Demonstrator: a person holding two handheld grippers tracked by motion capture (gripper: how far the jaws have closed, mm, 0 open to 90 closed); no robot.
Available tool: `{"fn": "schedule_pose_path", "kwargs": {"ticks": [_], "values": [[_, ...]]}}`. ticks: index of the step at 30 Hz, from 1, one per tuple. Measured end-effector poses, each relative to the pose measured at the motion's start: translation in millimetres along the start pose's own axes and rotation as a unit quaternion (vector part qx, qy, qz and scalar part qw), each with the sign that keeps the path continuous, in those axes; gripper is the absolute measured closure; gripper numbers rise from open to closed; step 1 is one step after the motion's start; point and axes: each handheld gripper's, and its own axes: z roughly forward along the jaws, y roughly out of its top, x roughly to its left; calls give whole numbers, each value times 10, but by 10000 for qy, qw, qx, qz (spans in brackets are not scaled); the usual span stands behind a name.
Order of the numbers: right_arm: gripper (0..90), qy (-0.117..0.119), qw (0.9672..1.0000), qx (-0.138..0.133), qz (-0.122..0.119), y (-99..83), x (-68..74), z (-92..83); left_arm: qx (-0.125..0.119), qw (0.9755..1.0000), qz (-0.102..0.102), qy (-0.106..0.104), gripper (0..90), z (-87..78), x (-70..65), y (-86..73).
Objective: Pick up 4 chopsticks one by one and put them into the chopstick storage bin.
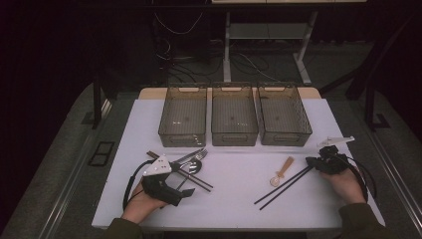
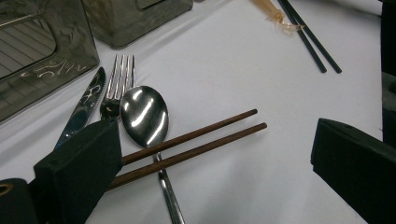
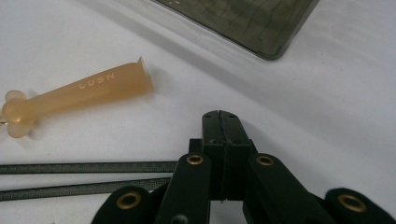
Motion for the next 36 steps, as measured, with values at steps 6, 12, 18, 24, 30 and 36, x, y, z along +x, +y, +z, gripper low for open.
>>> {"fn": "schedule_pose_path", "kwargs": {"ticks": [6, 12, 18, 24, 30, 36], "values": [[899, -19, 10000, 33, -8, -14, 5, -18, 5, 10000, -3, -5, 13, 3, 0, -1], [899, -24, 10000, 63, -10, -27, 7, -34, 29, 10000, -2, -9, 13, 2, 0, -2], [899, -28, 10000, 85, -6, -48, 8, -56, 30, 10000, 3, -15, 13, 2, 0, -3], [899, -38, 9999, 109, -16, -72, 9, -79, 34, 10000, 2, -23, 13, 3, -2, -3], [899, -27, 9999, 113, -41, -96, 9, -100, 24, 10000, -12, -24, 13, 6, -8, -4], [899, -28, 9999, 144, -47, -117, 21, -123, 27, 10000, -12, -28, 13, 5, -8, -4]]}}
